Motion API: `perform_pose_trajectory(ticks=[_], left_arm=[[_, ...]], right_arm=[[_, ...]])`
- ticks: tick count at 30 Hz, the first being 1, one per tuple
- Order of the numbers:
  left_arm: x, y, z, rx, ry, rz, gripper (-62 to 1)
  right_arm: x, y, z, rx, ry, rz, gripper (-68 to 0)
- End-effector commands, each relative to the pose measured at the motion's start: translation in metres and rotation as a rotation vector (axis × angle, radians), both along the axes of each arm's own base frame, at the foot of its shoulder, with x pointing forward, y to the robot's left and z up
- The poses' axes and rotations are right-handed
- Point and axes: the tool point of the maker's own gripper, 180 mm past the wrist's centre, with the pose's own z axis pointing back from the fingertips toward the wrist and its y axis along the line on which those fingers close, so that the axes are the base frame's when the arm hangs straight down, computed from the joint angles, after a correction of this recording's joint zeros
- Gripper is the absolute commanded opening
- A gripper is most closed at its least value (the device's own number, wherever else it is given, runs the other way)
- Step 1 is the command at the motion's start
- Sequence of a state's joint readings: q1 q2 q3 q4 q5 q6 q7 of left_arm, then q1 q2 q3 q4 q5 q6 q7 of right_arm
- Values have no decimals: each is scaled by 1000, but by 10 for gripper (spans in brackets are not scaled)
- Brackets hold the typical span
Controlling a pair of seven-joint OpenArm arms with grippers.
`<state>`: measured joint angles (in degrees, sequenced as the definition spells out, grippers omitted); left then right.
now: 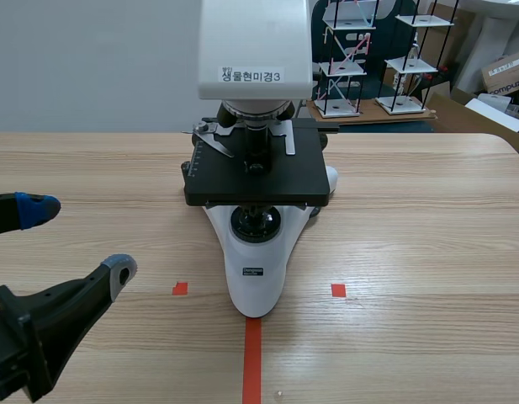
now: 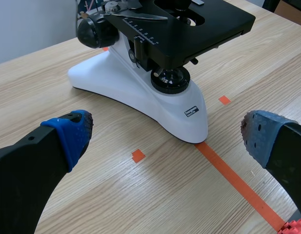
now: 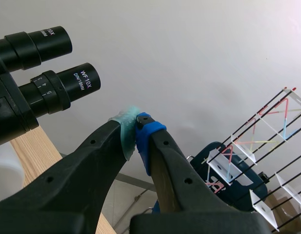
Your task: Return to the home posture
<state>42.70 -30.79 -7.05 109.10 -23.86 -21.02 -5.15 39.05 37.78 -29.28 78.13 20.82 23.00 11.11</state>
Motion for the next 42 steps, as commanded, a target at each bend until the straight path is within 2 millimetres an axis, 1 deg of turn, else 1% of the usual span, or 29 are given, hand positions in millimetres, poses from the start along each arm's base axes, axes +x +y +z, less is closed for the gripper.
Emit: perform_pose_trajectory(ticks=[1,19,24,29,34,35,37,42], left_arm=[[1,-3,10,-24,-27,2,14],[1,-3,10,-24,-27,2,14],[1,-3,10,-24,-27,2,14],[1,-3,10,-24,-27,2,14],[1,-3,10,-24,-27,2,14],[1,-3,10,-24,-27,2,14],[1,-3,10,-24,-27,2,14],[1,-3,10,-24,-27,2,14]], right_arm=[[-2,-2,18,6,-48,2,-665],[-2,-4,12,6,-36,-4,-665],[-3,-6,3,4,-13,-10,-665],[-4,-15,-4,23,2,-33,-664],[-6,-34,-13,78,34,-74,-661],[-8,-38,-17,85,40,-86,-646],[-12,-46,-24,100,54,-104,-595],[-31,-58,-46,141,98,-145,-421]])
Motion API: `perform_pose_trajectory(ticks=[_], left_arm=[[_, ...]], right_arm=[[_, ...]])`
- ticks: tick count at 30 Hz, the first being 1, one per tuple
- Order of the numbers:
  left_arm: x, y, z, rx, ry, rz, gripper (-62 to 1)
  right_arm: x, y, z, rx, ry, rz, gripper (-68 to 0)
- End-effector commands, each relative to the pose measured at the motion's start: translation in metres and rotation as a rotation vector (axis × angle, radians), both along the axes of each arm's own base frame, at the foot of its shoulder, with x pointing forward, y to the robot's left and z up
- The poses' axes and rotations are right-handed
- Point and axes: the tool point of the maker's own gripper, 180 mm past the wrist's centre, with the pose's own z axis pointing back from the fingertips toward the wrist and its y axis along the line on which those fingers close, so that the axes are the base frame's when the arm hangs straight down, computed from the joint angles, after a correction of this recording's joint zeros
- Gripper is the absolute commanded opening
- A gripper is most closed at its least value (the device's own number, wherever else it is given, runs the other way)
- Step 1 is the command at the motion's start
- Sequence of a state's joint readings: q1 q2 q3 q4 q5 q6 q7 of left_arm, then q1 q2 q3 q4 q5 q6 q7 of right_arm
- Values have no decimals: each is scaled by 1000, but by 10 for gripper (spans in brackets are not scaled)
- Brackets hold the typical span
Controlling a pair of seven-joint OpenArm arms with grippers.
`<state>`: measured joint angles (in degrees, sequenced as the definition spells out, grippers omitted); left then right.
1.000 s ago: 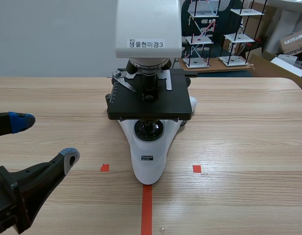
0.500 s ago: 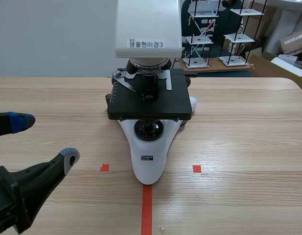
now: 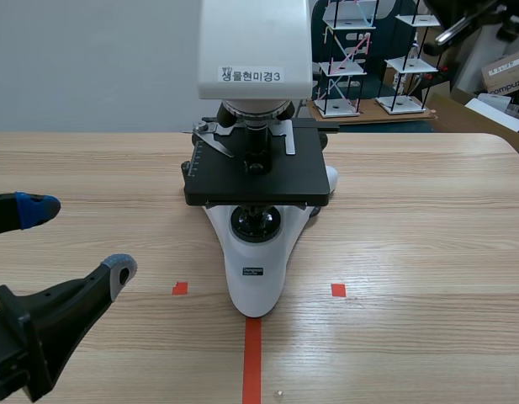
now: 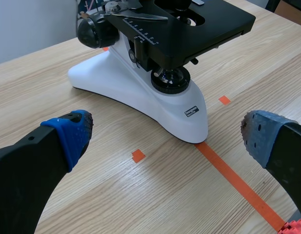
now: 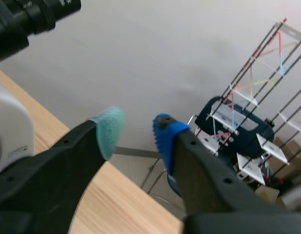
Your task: Return to the home posture
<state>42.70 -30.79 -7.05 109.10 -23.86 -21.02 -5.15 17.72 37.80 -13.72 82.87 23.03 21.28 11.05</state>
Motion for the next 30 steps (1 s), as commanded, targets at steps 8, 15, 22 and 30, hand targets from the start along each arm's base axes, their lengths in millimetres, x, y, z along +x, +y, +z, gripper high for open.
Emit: perform_pose_trajectory(ticks=[8,15,22,30], left_arm=[[1,-3,10,-24,-27,2,14],[1,-3,10,-24,-27,2,14],[1,-3,10,-24,-27,2,14],[1,-3,10,-24,-27,2,14]], right_arm=[[-50,-4,-36,76,70,-51,-125],[-100,19,-82,89,221,7,-79],[-147,40,-107,139,352,53,-79],[-174,39,-113,192,408,9,-80]])
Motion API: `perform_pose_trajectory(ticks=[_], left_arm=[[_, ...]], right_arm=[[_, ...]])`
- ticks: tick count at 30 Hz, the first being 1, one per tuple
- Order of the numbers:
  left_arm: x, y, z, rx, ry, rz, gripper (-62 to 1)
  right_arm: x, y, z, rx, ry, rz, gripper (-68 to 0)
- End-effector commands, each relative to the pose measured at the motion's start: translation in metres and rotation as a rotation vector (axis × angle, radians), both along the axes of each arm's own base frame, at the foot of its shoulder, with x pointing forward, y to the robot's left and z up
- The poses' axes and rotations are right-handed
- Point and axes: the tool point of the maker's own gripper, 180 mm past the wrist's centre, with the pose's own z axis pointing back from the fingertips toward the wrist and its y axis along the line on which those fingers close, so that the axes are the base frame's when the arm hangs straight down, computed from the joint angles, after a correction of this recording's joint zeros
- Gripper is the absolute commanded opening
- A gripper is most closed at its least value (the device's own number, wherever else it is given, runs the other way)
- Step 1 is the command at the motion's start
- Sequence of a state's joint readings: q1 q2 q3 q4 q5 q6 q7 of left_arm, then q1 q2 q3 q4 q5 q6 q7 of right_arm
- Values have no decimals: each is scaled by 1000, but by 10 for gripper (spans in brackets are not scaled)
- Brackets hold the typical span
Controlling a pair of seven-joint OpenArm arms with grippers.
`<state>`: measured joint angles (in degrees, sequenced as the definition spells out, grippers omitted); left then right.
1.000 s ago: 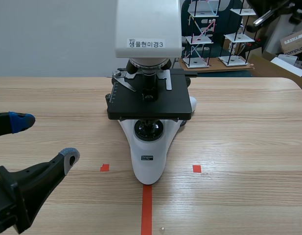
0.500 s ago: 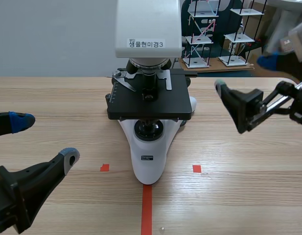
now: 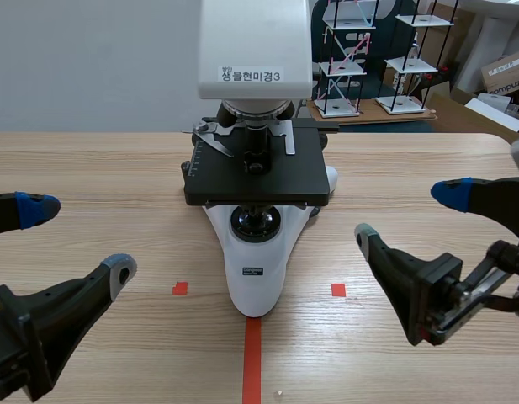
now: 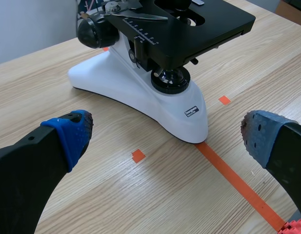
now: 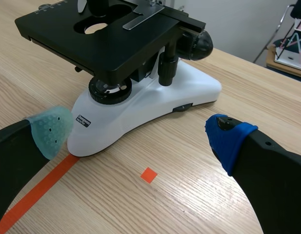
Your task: Return to the home posture
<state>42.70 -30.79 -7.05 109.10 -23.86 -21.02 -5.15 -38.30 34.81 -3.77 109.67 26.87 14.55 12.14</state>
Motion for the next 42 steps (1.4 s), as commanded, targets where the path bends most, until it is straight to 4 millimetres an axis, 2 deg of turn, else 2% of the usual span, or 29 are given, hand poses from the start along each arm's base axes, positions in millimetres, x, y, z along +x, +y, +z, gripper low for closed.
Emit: perform_pose_trajectory(ticks=[1,10,42], left_arm=[[1,-3,10,-24,-27,2,14],[1,-3,10,-24,-27,2,14],[1,-3,10,-24,-27,2,14]], right_arm=[[5,-3,14,19,-47,-21,-80],[-3,-4,24,14,-65,-37,-80],[-5,-3,22,-13,-69,-25,-80]])
